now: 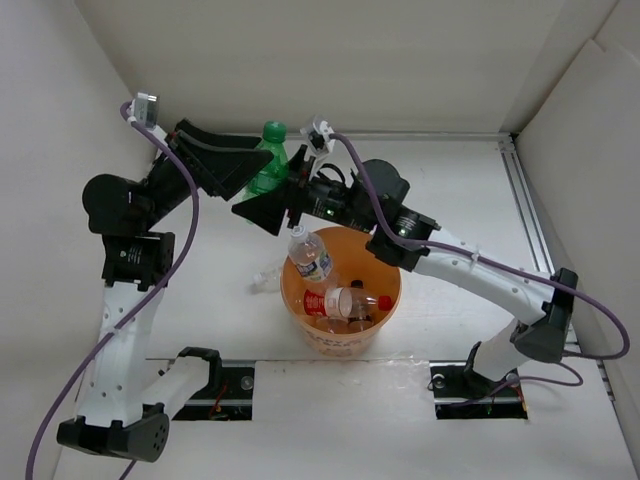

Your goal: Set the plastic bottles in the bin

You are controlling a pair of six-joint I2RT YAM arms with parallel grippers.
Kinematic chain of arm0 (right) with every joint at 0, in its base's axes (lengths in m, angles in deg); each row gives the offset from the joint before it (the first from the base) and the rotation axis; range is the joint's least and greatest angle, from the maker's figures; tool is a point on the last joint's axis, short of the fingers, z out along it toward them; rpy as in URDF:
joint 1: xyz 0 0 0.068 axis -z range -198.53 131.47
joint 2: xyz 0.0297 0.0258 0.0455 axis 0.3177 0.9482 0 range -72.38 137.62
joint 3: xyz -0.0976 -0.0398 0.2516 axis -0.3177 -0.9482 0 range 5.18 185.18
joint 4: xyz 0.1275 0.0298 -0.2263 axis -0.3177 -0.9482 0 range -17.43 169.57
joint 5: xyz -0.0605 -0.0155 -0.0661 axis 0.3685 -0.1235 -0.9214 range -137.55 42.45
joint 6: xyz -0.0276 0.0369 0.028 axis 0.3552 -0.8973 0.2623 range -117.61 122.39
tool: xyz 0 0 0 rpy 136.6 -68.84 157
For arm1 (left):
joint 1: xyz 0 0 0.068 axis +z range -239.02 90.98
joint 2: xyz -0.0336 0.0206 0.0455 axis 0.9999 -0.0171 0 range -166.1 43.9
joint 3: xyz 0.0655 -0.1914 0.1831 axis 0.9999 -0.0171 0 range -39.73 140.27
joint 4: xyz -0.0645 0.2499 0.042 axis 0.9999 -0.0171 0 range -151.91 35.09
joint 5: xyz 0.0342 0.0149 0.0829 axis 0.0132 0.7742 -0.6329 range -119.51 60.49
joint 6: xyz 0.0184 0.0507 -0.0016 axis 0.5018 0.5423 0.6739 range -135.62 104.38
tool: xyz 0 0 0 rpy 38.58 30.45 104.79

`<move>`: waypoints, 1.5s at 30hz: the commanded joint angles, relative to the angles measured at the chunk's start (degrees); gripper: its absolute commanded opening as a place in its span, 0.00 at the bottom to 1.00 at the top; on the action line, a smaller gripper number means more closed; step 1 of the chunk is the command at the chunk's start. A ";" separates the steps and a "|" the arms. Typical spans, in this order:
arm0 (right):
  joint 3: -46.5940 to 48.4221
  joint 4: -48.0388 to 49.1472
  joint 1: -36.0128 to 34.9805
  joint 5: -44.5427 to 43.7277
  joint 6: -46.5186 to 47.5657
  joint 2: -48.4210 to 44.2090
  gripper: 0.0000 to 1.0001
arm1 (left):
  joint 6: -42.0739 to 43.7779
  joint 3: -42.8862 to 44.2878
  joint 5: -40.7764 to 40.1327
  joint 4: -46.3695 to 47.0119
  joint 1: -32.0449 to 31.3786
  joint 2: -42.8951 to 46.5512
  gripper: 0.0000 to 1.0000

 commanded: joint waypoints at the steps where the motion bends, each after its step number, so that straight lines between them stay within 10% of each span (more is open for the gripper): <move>1: -4.28 -0.66 -0.26 -6.31 3.19 -6.22 0.00 | 5.63 3.34 -4.64 -4.89 0.12 0.95 1.00; 11: -28.54 -12.08 -0.79 -19.06 6.63 -30.21 0.08 | 24.36 3.80 -32.06 -36.88 0.12 -0.37 1.00; 14: -36.45 -12.87 -0.79 -20.30 6.01 -36.88 0.58 | 24.98 -3.38 -34.71 -38.48 0.12 -1.07 1.00; 15: -37.69 -12.88 -0.79 -20.30 6.01 -36.91 0.58 | 24.98 -5.16 -35.32 -38.48 0.12 -1.07 1.00; 16: -38.66 -13.49 -0.79 -20.91 6.01 -39.00 0.91 | 24.98 -6.83 -35.32 -38.48 0.12 -1.07 1.00; 17: -39.37 -13.50 -0.79 -21.70 6.01 -39.80 1.00 | 24.98 -8.59 -35.32 -38.48 0.12 -1.07 1.00; 33: -36.65 -23.69 -0.79 -29.35 6.98 -46.39 1.00 | 30.97 -23.19 -31.82 -42.07 -0.40 -11.26 1.00; 45: -37.79 -26.24 -0.79 -30.58 4.52 -50.71 1.00 | -9.16 -27.15 -41.21 -50.86 -0.40 11.49 1.00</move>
